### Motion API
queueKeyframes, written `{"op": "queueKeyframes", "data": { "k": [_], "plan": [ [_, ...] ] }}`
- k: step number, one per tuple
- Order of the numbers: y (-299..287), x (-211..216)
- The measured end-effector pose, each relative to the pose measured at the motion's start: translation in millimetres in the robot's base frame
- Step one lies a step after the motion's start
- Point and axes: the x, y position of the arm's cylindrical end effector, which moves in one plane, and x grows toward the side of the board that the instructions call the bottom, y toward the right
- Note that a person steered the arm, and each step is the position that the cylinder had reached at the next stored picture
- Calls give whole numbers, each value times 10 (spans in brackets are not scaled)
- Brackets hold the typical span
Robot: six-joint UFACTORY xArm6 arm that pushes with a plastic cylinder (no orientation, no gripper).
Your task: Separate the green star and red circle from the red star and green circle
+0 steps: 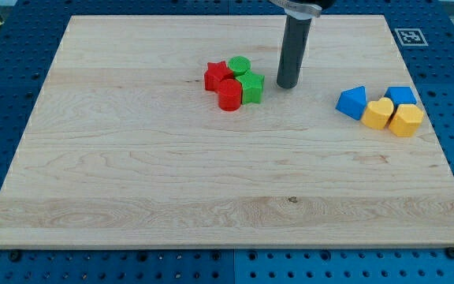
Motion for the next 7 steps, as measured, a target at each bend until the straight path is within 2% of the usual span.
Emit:
{"op": "queueKeyframes", "data": {
  "k": [2, 6, 7],
  "plan": [
    [-483, 40],
    [-641, 634],
    [-957, 846]
  ]
}}
